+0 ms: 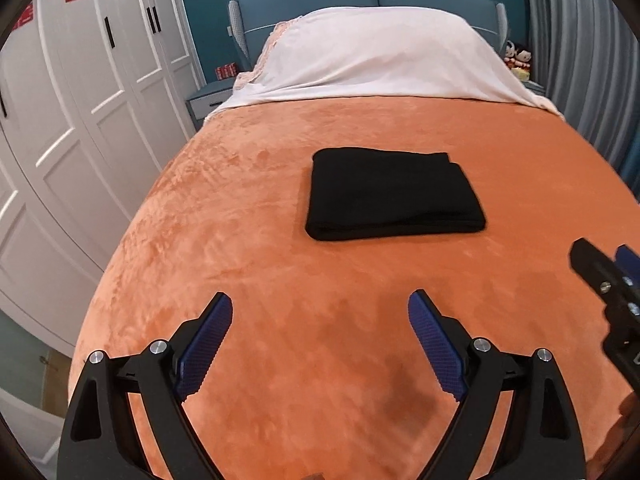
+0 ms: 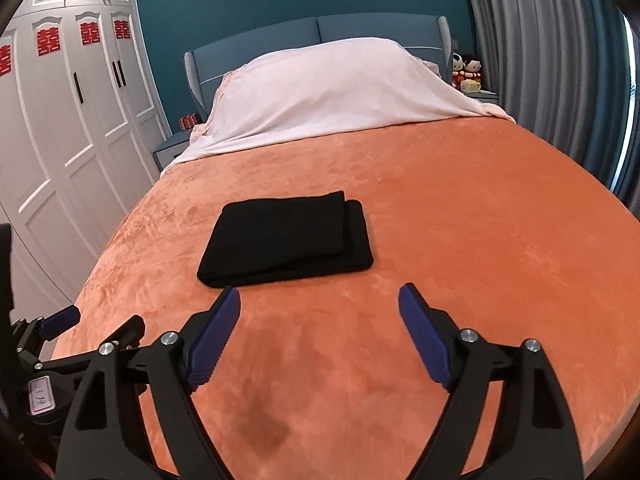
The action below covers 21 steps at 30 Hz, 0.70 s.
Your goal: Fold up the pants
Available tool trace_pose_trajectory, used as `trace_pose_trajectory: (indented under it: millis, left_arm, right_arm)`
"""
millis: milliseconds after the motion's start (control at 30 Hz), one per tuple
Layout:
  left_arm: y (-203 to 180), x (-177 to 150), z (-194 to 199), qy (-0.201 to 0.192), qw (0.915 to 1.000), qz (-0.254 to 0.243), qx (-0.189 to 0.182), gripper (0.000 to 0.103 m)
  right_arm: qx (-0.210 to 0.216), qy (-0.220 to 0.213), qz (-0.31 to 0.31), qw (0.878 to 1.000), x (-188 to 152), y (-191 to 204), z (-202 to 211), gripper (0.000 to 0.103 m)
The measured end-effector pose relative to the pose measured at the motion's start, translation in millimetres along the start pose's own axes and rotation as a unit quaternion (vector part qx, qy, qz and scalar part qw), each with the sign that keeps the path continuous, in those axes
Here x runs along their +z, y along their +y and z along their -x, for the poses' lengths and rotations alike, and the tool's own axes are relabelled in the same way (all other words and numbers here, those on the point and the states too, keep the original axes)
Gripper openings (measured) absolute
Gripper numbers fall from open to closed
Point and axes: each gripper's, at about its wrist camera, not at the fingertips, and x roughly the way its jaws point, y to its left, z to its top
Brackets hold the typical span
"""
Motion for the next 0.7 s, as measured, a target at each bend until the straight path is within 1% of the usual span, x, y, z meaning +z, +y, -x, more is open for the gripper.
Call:
trace_pose_trajectory:
  millis: [133,300,433,533,633,700]
  left_arm:
    - [1.4,-11.6,15.7,-0.003,1.0000,0.001,-0.002,0.087]
    - [9.0,-22.9,27.7,0.005,0.9992,0.023,-0.033,0.088]
    - [14.3,-27.1,33.2,0.004,0.9985,0.031,-0.044,0.088]
    - [14.5,-28.7,36.9,0.000,0.9986,0.030,-0.044,0.088]
    - [12.7,-29.8,38.5,-0.002,0.9992,0.025,-0.032,0.088]
    - [11.2,-30.3,39.4,-0.002,0.9993,0.022,-0.031,0.088]
  right_arm:
    - [0.002,0.001,-0.002,1.000,-9.2,-2.6,17.3,0.079]
    - [0.003,0.004,0.003,1.000,-19.9,-0.8,32.9,0.079]
    - [0.008,0.006,0.009,1.000,-26.7,3.2,42.1,0.079]
    - [0.009,0.008,0.012,1.000,-29.2,6.0,45.7,0.079]
    - [0.011,0.010,0.008,1.000,-31.5,6.4,48.0,0.079]
    - [0.011,0.010,0.009,1.000,-31.8,5.9,48.4,0.079]
